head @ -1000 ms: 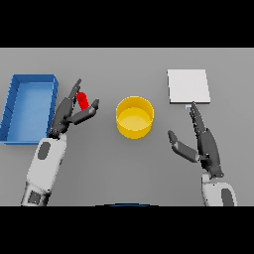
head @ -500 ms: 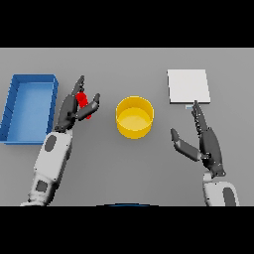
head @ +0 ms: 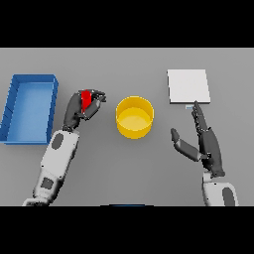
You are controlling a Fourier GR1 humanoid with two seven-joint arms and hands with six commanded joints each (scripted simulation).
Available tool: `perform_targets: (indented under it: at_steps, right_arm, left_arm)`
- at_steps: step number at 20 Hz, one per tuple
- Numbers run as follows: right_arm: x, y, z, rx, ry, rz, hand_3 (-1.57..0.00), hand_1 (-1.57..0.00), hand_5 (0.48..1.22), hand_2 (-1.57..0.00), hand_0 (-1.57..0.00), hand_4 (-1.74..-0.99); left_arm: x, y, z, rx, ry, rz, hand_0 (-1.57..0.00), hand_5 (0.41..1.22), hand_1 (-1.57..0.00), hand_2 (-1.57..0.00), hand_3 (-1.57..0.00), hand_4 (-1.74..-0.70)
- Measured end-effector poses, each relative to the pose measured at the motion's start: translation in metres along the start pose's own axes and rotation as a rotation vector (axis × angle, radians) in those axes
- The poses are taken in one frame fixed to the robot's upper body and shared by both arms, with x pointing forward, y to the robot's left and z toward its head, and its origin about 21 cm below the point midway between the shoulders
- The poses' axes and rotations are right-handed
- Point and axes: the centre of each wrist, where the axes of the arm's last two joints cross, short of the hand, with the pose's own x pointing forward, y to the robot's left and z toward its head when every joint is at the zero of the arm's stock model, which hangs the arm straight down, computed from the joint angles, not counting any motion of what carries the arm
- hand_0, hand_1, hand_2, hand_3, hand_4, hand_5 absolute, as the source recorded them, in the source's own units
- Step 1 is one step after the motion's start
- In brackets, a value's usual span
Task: Pick up the red beaker and tilt it to pour out 1 green nut into yellow bowl. Pick up the yellow bowl and place it on the metallic measuring scale.
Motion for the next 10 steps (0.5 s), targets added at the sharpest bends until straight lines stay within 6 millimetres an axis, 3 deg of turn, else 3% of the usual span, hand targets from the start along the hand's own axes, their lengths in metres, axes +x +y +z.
perform_targets:
  at_steps: [1,5,10]
  right_arm:
    - [-0.004,0.0,0.004,0.003,0.001,0.005,0.0,0.0,0.644,0.0,0.0,-1.255]
    - [-0.002,-0.003,0.002,-0.002,0.0,0.012,0.0,0.0,0.644,0.0,0.0,-1.246]
    - [-0.001,0.002,0.002,0.012,-0.013,0.029,0.0,0.0,0.647,0.0,0.0,-1.227]
  left_arm:
    - [-0.001,0.001,0.002,0.001,-0.009,0.0,-1.4,1.174,-1.41,-1.42,-1.36,-1.54]
    - [0.006,0.007,0.0,0.003,-0.04,0.098,-1.5,1.15,-1.5,-1.51,-1.48,-1.66]
    - [0.039,0.02,-0.009,-0.017,-0.107,0.136,-1.55,1.132,-1.55,-1.55,-1.54,-1.71]
